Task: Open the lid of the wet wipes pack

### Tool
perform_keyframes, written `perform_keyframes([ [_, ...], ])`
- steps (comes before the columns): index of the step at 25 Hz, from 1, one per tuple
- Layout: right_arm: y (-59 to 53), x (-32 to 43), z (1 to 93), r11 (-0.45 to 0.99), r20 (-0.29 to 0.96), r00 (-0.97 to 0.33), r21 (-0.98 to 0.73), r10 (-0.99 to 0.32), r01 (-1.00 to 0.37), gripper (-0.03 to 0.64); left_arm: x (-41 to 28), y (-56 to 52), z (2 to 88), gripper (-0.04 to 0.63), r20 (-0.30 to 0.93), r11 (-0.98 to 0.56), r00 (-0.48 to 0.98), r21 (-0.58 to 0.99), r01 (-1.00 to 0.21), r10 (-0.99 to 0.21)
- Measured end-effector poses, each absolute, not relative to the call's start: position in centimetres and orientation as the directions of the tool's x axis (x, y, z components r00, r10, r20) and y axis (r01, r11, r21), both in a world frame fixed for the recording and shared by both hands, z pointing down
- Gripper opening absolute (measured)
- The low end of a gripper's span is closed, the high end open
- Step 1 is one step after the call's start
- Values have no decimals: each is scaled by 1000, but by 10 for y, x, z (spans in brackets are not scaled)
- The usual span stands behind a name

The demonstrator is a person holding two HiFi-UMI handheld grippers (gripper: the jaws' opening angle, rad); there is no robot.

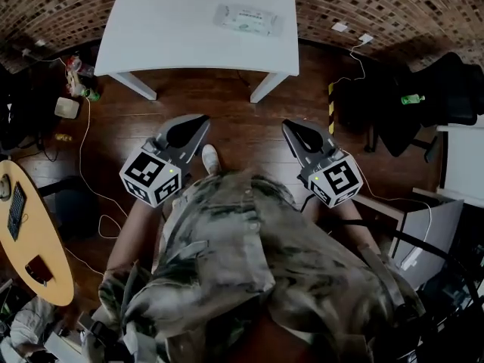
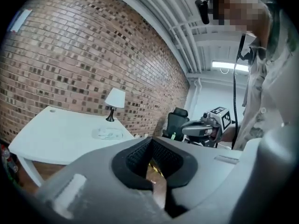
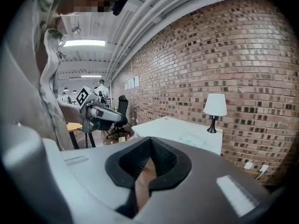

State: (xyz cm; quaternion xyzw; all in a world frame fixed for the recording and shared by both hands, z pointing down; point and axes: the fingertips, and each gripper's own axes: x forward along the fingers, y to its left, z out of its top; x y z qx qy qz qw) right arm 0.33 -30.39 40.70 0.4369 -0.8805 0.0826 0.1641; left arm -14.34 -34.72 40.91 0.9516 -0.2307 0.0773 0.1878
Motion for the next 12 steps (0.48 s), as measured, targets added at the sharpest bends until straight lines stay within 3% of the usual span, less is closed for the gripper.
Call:
perform_keyframes([
  [6, -361, -1, 416, 571, 388, -515, 37, -764, -820, 7, -144, -413, 446, 2, 293, -819, 887, 357, -448, -358],
  [9, -394, 8, 431, 583, 414, -513, 53, -752, -811, 81, -126, -447, 460, 2, 312, -811, 879, 362, -460, -360],
  [12, -432, 14, 446, 615, 436, -523, 94, -732, -783, 80, -105, -481, 475, 2, 335, -808, 874, 363, -464, -351],
])
